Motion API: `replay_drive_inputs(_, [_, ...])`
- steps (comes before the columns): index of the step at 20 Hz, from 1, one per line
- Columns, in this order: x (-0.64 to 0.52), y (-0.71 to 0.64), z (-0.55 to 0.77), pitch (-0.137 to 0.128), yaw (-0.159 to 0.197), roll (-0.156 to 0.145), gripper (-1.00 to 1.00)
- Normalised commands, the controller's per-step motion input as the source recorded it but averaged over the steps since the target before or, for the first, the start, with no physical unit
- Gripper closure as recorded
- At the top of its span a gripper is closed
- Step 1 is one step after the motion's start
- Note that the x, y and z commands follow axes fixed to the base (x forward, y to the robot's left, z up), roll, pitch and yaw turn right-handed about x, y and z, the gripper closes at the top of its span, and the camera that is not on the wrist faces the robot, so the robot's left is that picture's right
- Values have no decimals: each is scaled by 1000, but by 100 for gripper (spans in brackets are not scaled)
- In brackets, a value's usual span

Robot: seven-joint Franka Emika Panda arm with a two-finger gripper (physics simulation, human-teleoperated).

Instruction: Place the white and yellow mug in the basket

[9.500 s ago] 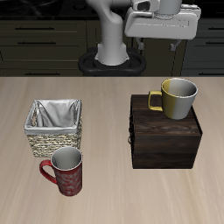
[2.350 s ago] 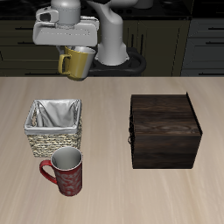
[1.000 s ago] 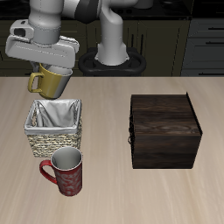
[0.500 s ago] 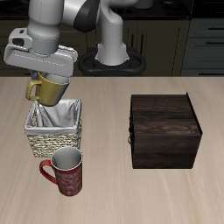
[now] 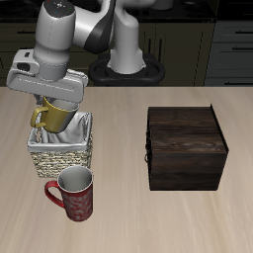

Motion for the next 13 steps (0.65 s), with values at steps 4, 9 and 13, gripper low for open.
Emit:
replay_drive_inputs(4, [42,-13,-269,50,-21,-30,100])
replay_drive_inputs(9, [14,15,-188,62,-36,30,-100])
replay_drive_inputs(13, [-122,171,-83,8,-5,35,-100])
